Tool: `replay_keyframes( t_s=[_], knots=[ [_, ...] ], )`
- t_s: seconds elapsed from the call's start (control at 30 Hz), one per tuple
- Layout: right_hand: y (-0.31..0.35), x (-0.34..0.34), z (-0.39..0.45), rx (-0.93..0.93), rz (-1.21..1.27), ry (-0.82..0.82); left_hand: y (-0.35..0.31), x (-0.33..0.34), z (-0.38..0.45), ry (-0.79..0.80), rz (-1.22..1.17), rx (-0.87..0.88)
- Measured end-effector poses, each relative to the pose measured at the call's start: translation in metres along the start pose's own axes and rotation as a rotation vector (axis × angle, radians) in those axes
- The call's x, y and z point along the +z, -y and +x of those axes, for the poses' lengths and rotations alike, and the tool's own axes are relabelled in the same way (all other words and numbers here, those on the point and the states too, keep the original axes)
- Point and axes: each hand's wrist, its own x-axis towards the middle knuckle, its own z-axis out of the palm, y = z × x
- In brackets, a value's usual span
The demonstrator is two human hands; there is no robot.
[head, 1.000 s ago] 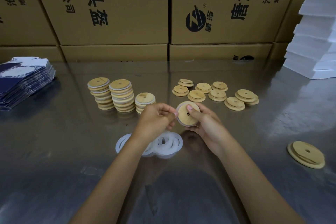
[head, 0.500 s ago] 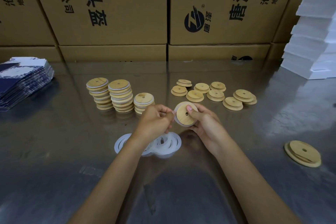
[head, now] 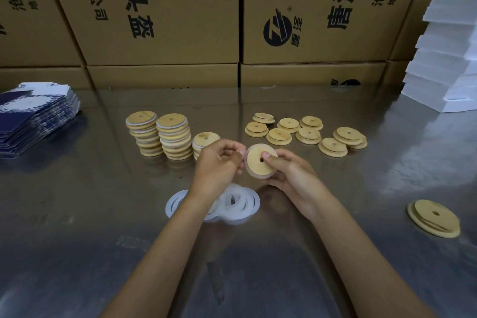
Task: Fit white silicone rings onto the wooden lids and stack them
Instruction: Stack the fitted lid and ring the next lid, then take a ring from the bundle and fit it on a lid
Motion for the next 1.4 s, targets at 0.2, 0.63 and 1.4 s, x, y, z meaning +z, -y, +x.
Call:
replay_keyframes(
  t_s=[0.2,0.63,1.4],
  knots=[
    [0.004,-0.002,0.001,0.038,0.313,-0.032,-0.001,0.007,-0.006,0.175,-0.093,-0.101],
    [0.000,0.003,0.001,0.147,0.346,0.035,0.001,0.005,-0.004,0.013,-0.323,-0.250],
    [0.000,0.017,-0.008,0.032,0.003,0.053,0.017,0.013,-0.001,-0.106,0.521,0.207]
  ],
)
